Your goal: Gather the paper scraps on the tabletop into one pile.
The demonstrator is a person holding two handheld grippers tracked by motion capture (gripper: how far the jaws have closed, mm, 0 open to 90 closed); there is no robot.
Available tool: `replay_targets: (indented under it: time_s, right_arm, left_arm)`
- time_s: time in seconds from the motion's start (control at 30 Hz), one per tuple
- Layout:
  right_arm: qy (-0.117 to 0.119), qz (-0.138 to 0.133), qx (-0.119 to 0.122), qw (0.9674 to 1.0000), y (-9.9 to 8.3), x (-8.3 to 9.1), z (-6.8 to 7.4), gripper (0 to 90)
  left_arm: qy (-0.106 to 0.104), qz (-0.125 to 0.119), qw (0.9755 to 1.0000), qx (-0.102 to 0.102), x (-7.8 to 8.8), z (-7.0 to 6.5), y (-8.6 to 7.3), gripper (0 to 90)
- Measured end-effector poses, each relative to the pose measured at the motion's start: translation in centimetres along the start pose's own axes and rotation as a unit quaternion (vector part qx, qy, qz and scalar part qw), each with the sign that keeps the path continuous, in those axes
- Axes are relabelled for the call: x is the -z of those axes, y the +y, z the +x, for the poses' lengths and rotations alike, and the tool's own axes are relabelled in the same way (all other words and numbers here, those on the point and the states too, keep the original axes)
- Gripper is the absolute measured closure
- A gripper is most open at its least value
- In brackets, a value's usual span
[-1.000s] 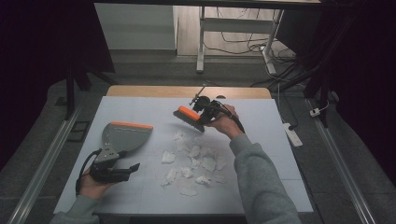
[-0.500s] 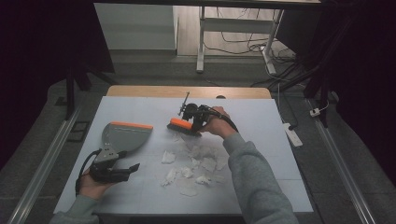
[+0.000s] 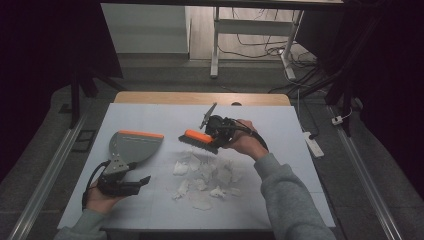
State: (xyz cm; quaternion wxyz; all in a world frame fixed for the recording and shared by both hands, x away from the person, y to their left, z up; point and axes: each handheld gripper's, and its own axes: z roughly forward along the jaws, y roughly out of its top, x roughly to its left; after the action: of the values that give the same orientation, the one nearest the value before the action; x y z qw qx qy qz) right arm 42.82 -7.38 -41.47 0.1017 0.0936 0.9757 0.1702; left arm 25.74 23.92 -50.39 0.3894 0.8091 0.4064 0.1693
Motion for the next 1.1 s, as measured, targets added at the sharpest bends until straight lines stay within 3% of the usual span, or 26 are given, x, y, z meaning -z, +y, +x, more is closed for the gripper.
replay_targets:
  time_s: [0.13,0.17,0.3,0.43,0.57,0.63,0.77,0.93,1.03,1.1]
  right_arm:
    - [-0.019,-0.025,-0.02,0.9993,-0.9,1.3,-0.3,70.9]
    - [-0.02,-0.03,-0.037,0.9987,-1.1,1.5,-0.2,70.9]
    - [-0.018,-0.057,-0.066,0.996,-1.6,2.0,-0.1,70.8]
    - [-0.03,-0.06,-0.079,0.9946,-1.1,1.9,0.9,70.8]
    - [-0.026,-0.073,-0.092,0.9927,-0.5,1.7,1.5,70.8]
    - [-0.015,-0.089,-0.113,0.9894,-0.3,1.7,1.7,70.8]
    - [0.009,-0.113,-0.169,0.9791,0.4,1.6,2.1,70.8]
    - [0.034,-0.12,-0.184,0.9748,1.5,1.1,3.0,70.8]
    - [0.051,-0.116,-0.183,0.975,2.2,0.6,3.9,70.8]
    - [0.074,-0.109,-0.179,0.9749,2.6,0.1,4.8,70.8]
  left_arm:
    - [0.002,0.0,1.0,0.002,0.0,0.1,-0.1,28.0]
    - [0.002,0.0,1.0,0.002,0.0,0.1,-0.1,28.0]
    - [0.005,-0.002,1.0,0.003,0.1,0.2,-0.1,28.1]
    - [0.009,-0.003,0.9999,0.007,0.2,0.4,-0.1,28.1]
    - [0.011,-0.004,0.9999,0.006,0.3,0.3,-0.1,28.1]
    - [0.012,-0.005,0.9999,0.006,0.3,0.3,-0.1,28.1]
    - [0.013,-0.005,0.9999,0.009,0.4,0.4,-0.2,28.2]
    - [0.014,-0.006,0.9998,0.008,0.5,0.5,-0.2,28.2]
    - [0.015,-0.007,0.9998,0.009,0.6,0.5,-0.2,28.2]
    - [0.015,-0.008,0.9998,0.01,0.6,0.6,-0.2,28.2]
